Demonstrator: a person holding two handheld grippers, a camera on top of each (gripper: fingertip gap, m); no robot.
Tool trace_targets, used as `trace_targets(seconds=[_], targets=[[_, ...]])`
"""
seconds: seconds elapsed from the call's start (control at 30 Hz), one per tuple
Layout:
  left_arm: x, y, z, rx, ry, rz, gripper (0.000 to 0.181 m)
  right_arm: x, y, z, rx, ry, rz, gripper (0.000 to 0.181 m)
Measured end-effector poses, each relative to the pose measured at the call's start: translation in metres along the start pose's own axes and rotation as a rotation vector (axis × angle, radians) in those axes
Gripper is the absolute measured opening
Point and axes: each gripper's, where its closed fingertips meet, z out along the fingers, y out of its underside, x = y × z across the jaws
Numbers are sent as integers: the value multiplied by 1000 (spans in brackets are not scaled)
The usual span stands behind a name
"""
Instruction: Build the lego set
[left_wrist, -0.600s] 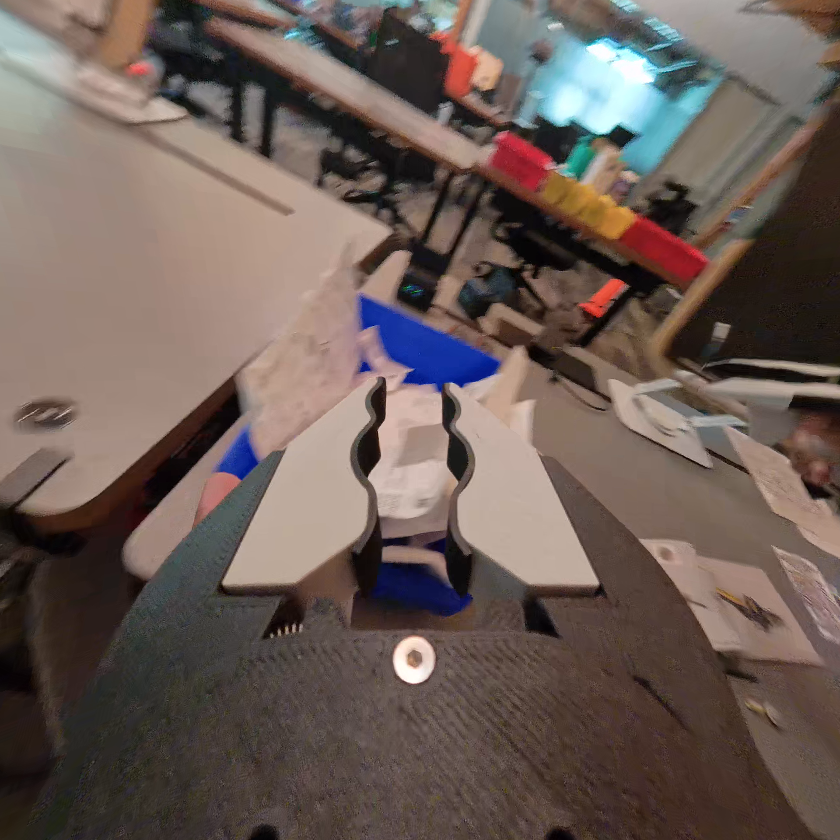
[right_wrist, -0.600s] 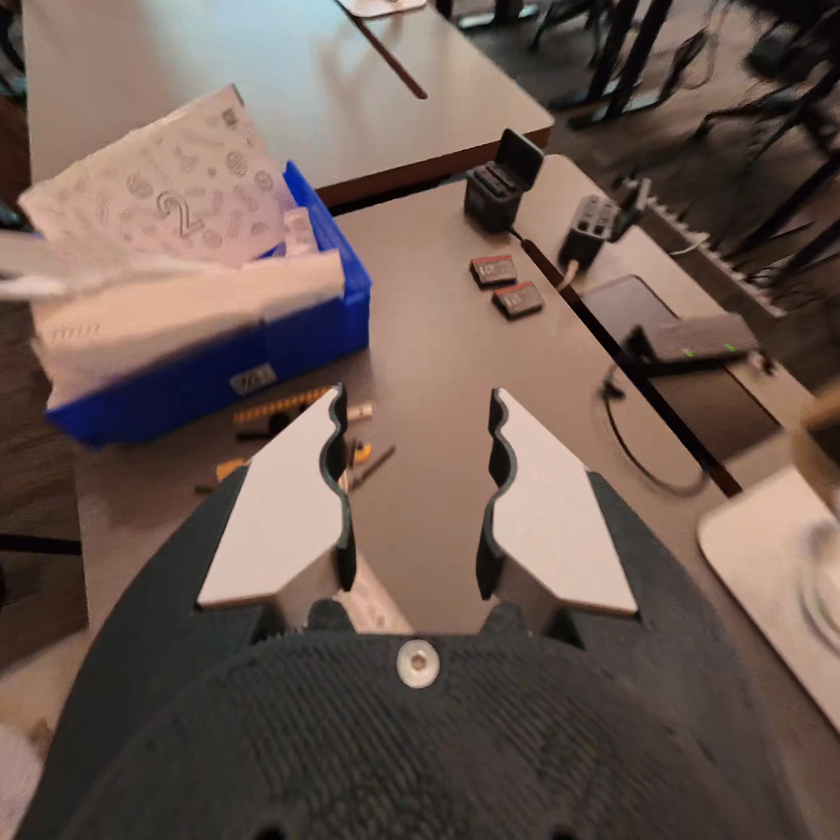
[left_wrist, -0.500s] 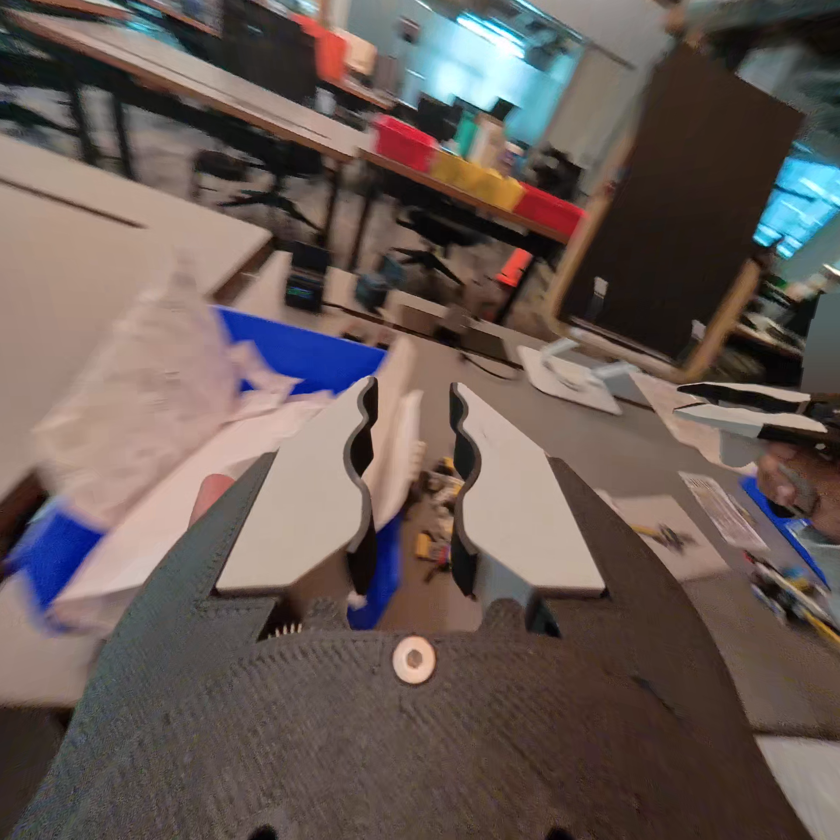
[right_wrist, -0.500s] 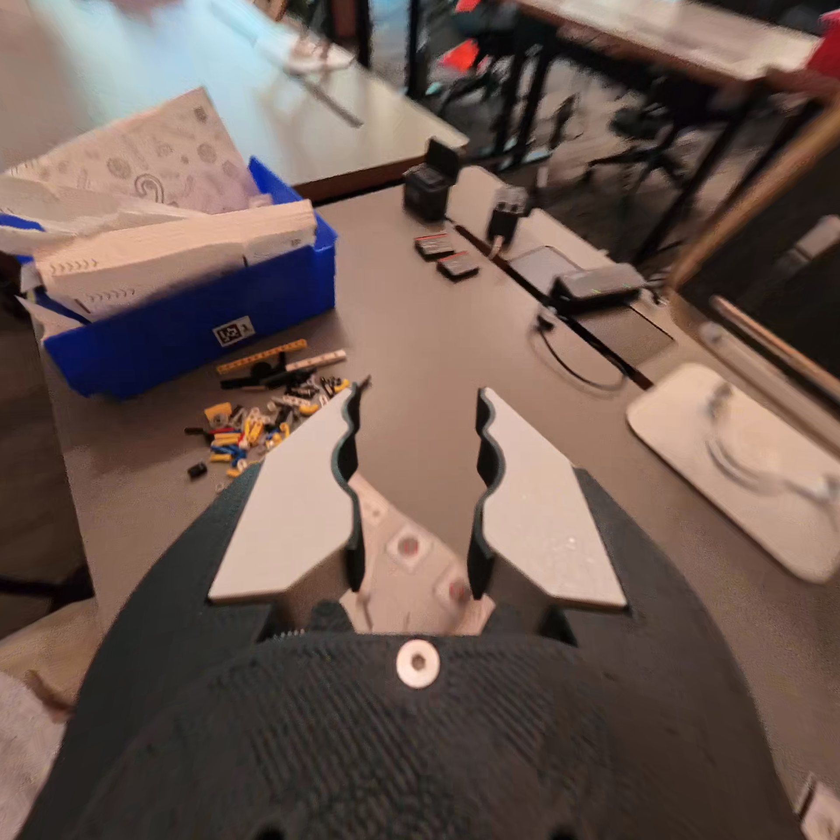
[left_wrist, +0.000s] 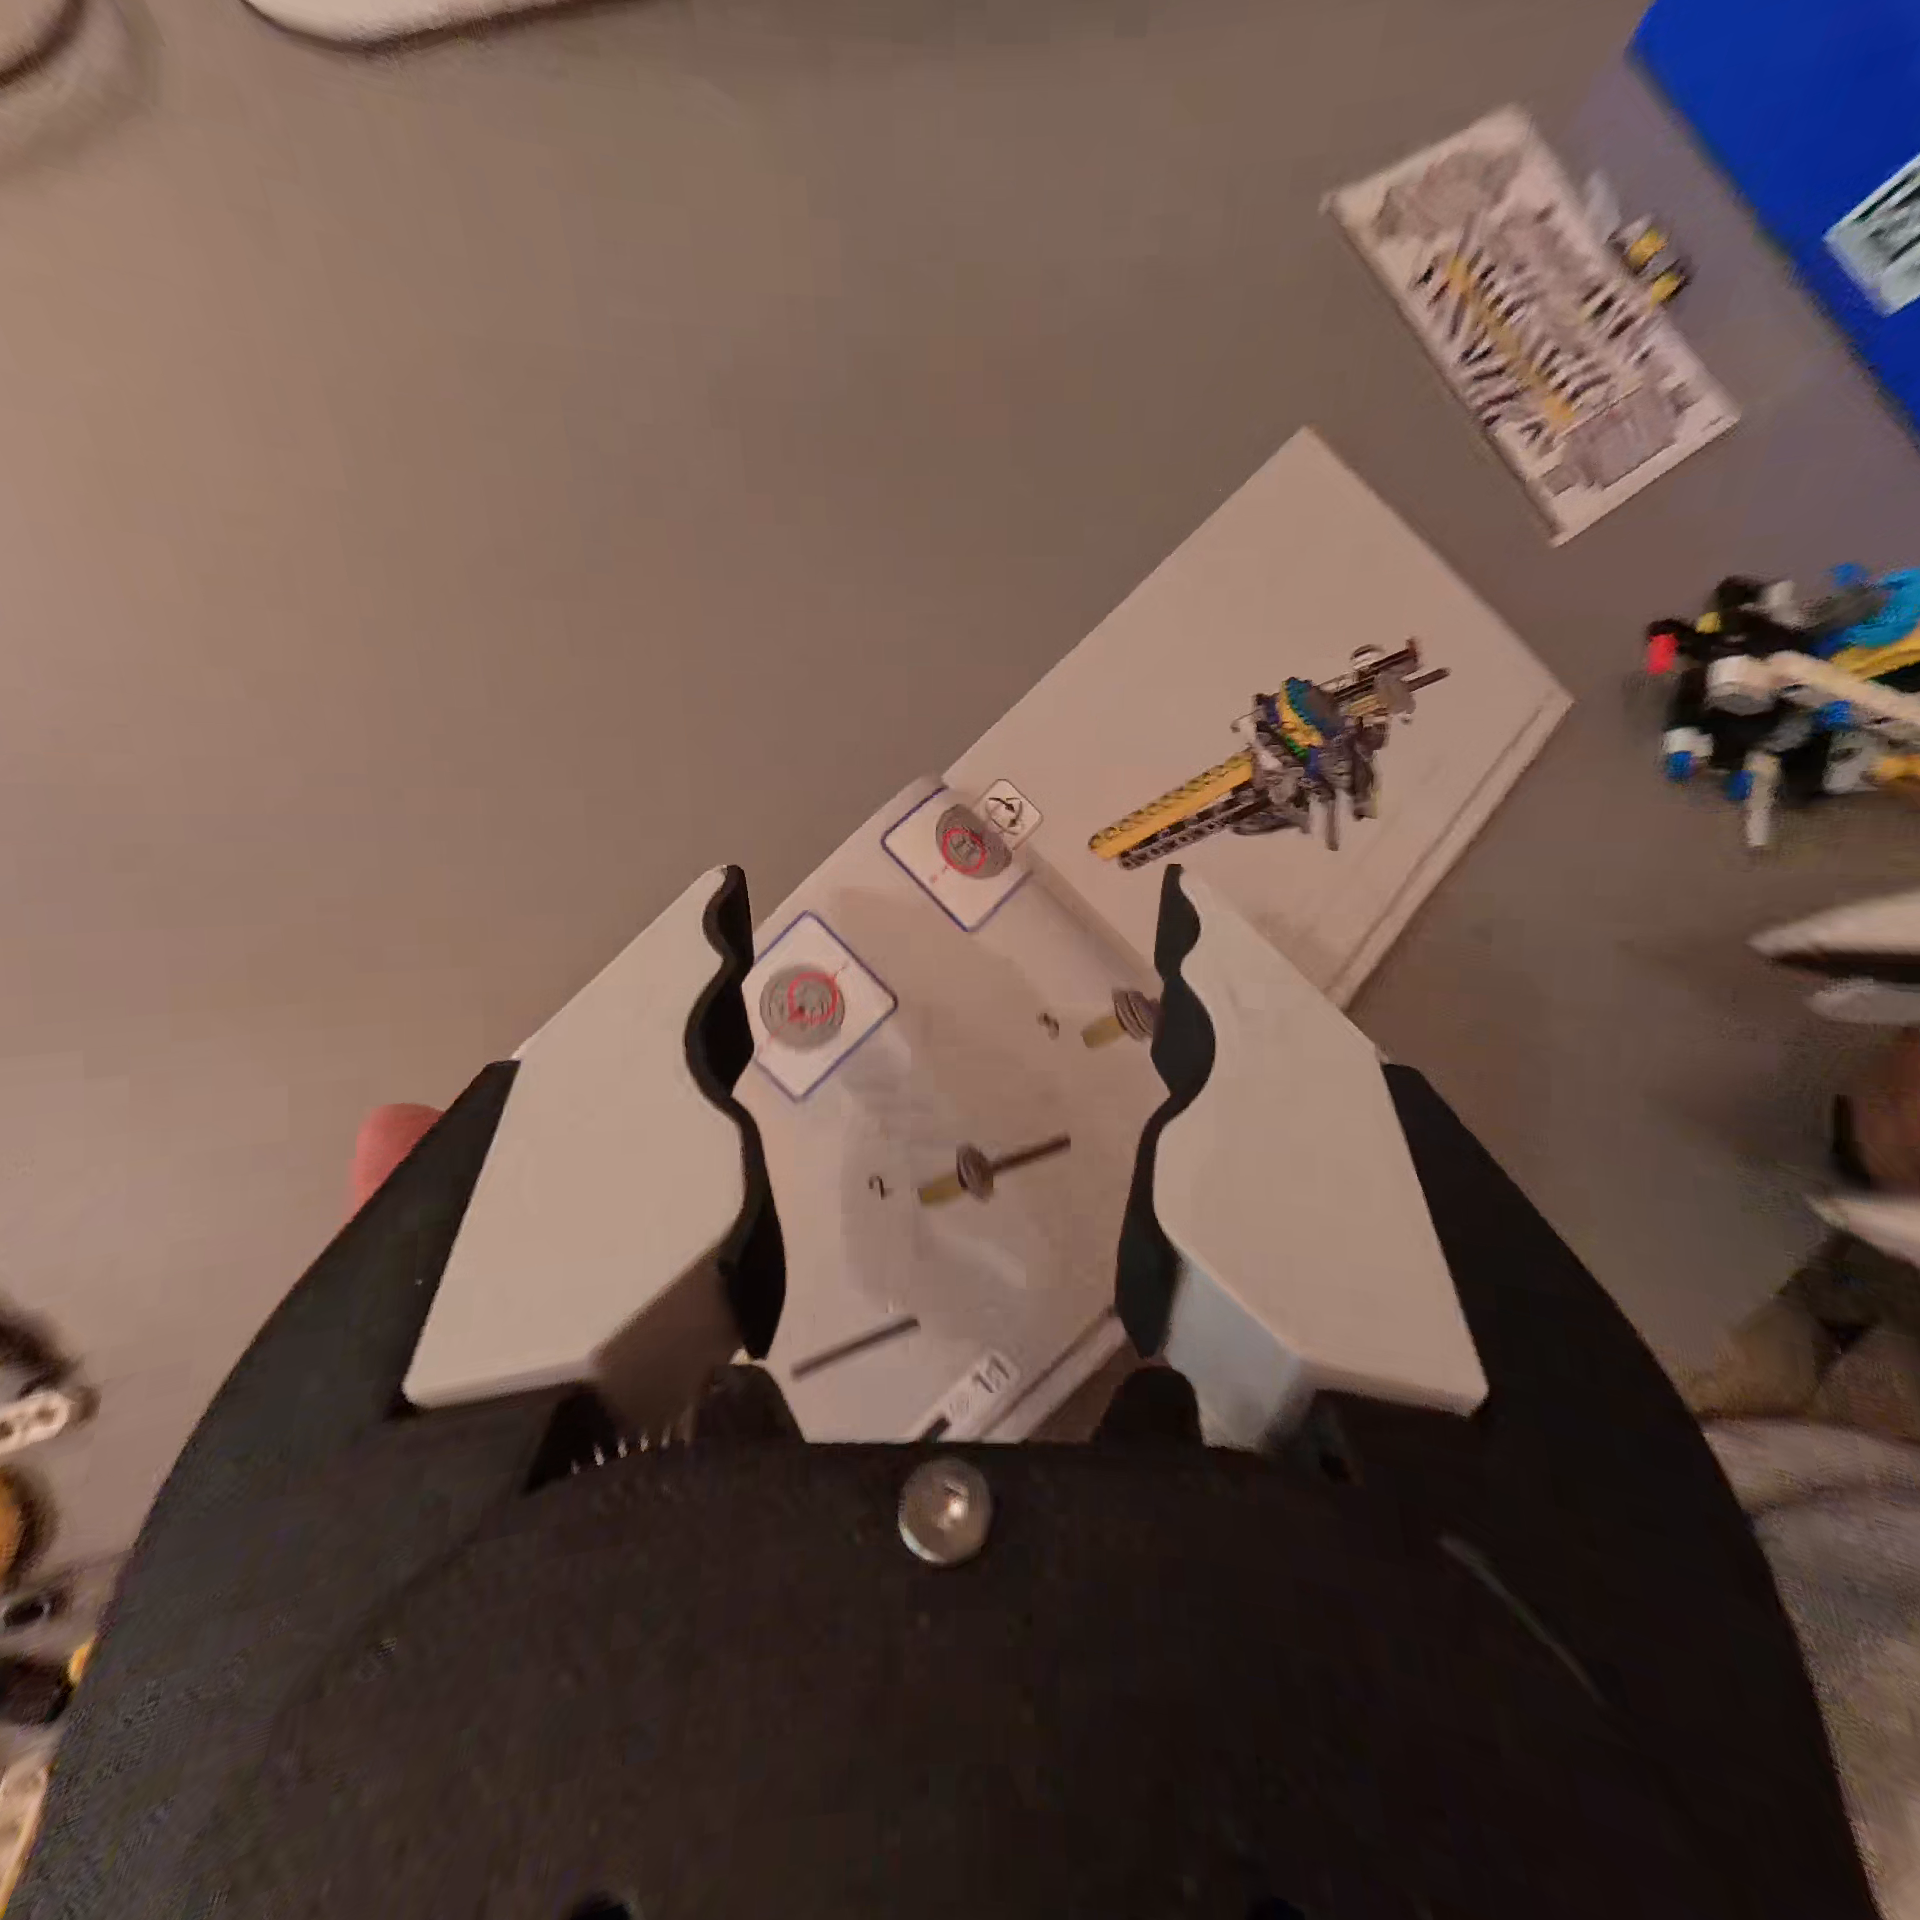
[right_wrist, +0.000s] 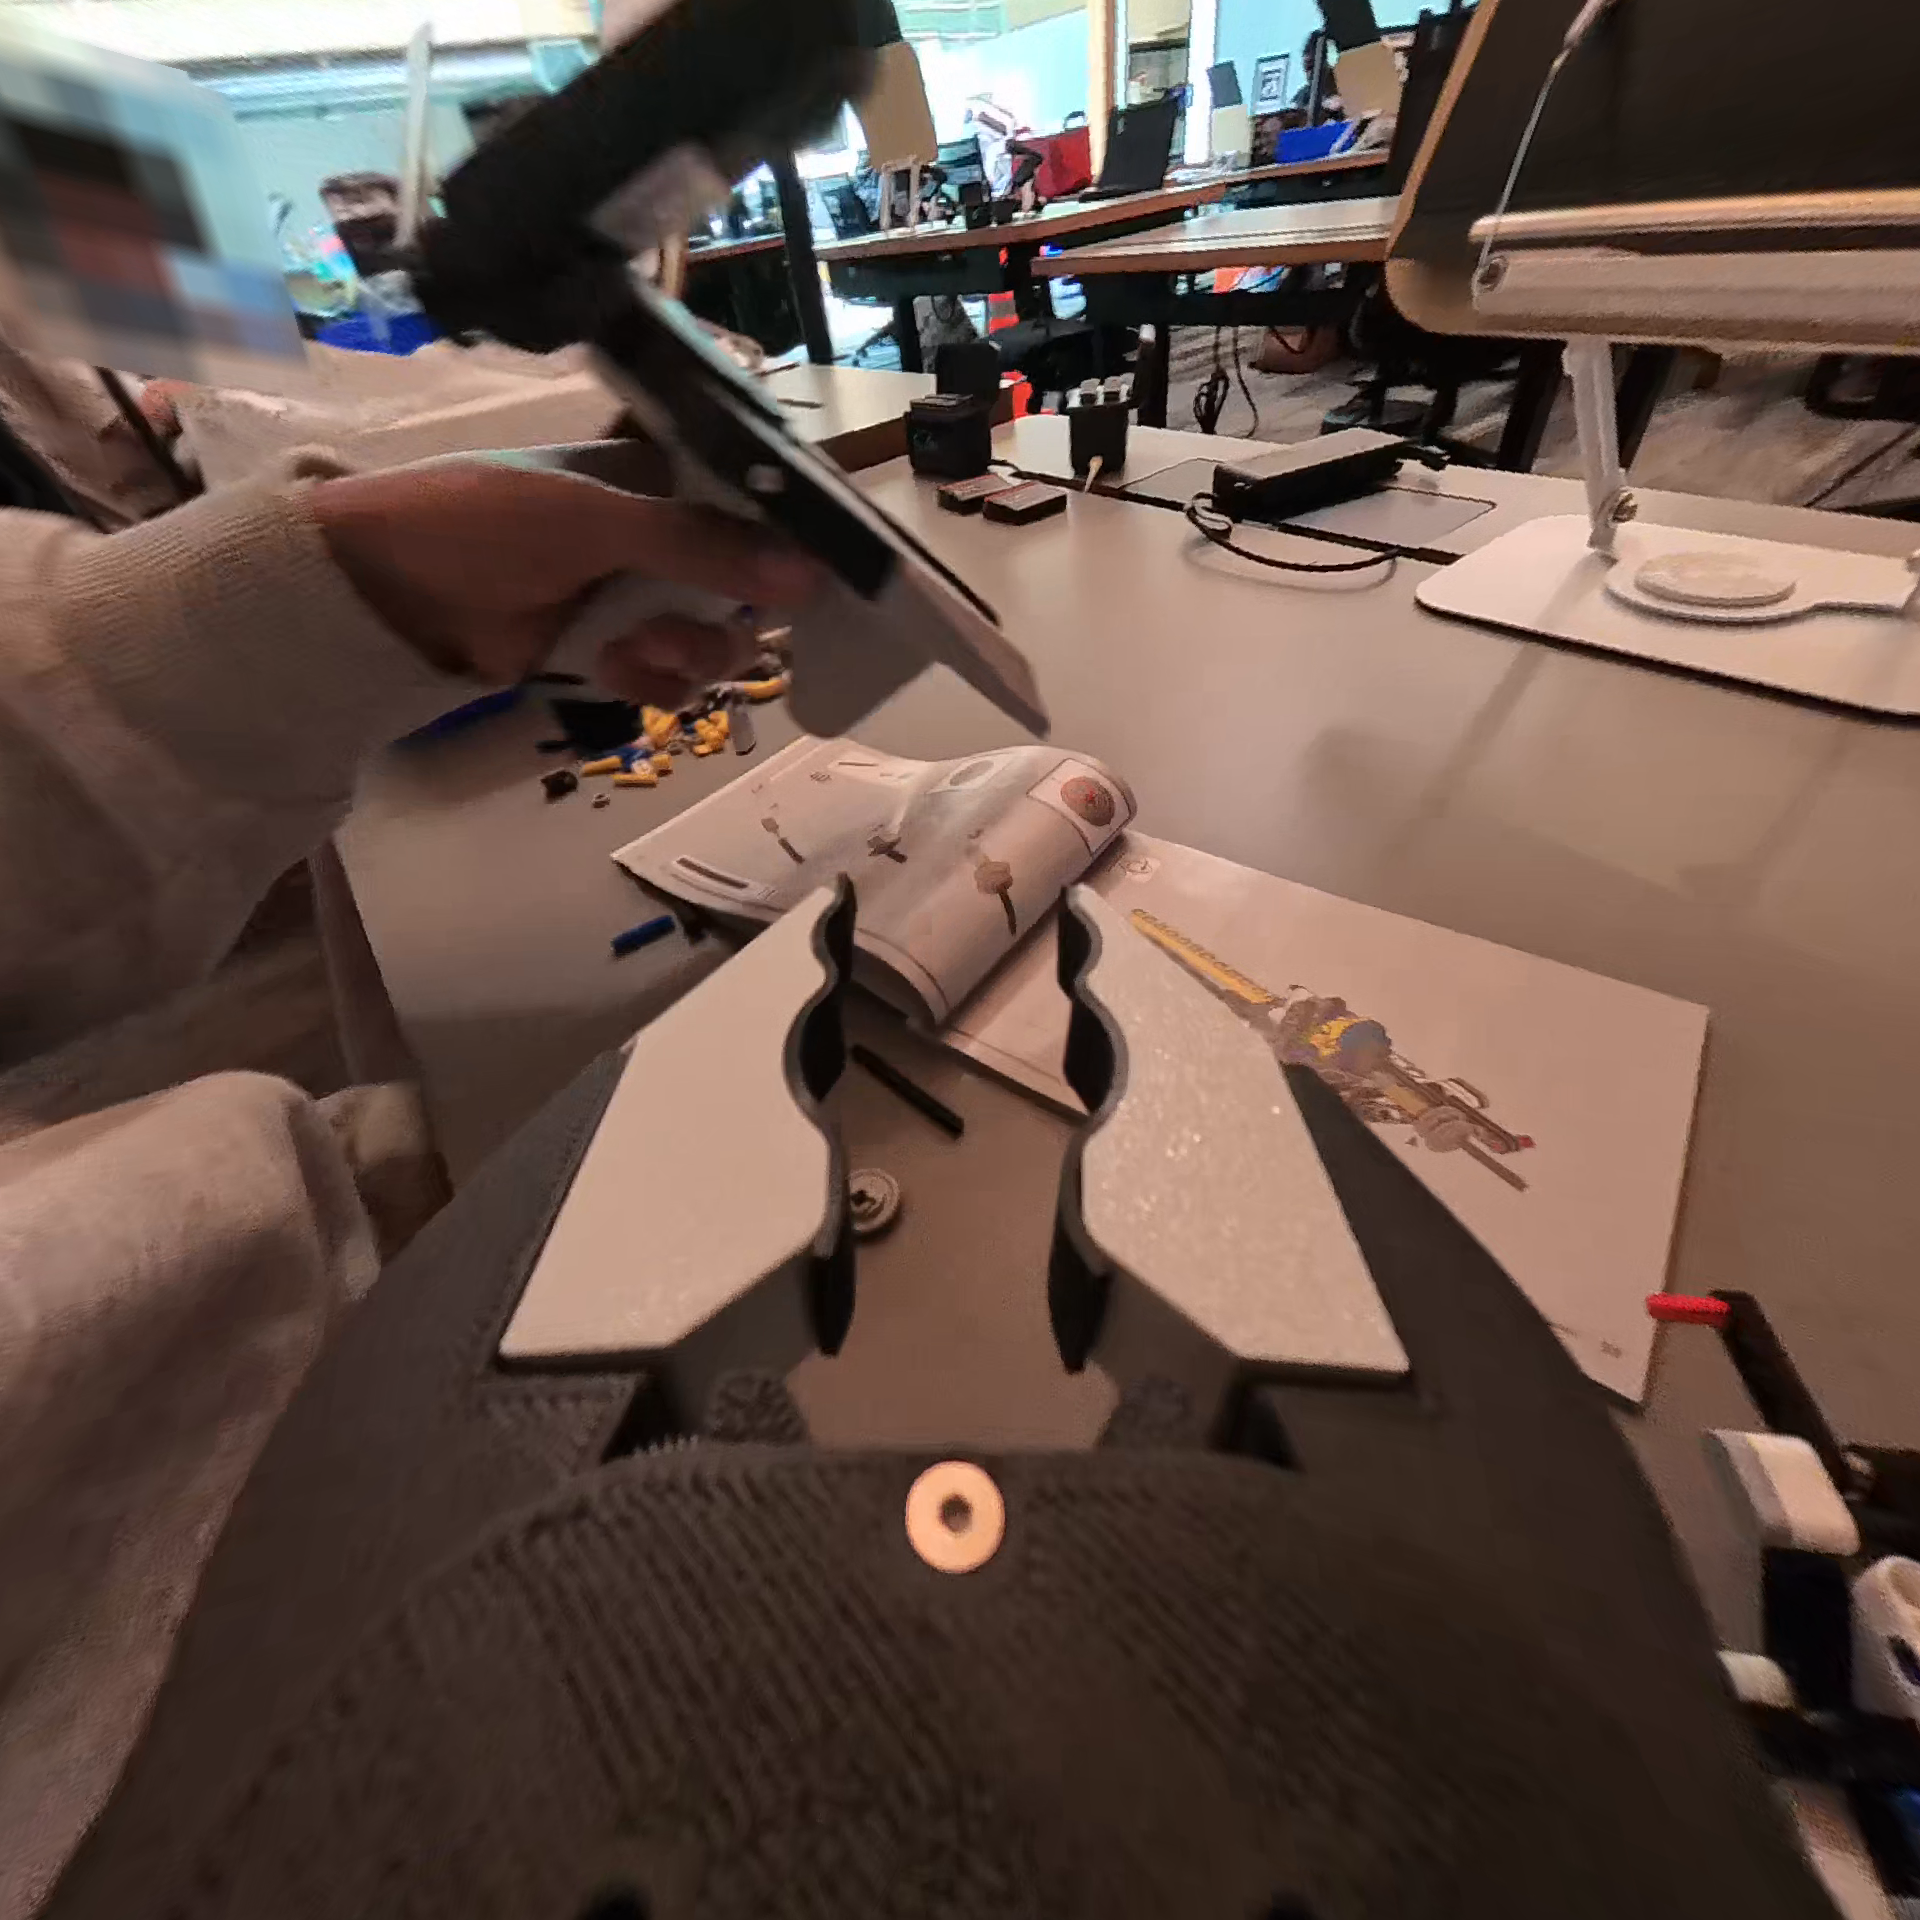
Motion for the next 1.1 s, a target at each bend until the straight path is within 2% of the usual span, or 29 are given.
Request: trace_targets(seconds=[0.1, 0.2, 0.43, 0.53, 0.73, 0.93, 1.1], targets=[[-4, 10, 27, -162, -21, 41, 77, -7, 9, -8, -18, -64, 61, 42], [-12, 21, 34, -272, -83, 122, 78, -13, 12, -18, 0, -89, 108, 42], [-18, 31, 43, -336, -34, 87, 84, -4, 36, -26, -99, -18, 85, 42], [-12, 33, 43, -339, 29, 88, 70, -2, 37, -26, -98, -3, 83, 41], [-6, 32, 41, -367, 104, 126, 56, 1, 38, -18, -95, -15, 138, 39], [-9, 11, 31, -286, 168, 112, 6, 8, 34, -15, -77, 6, 186, 39], [-6, 7, 29, -272, 204, 142, 0, 12, 13, -5, -76, -2, 156, 41]])
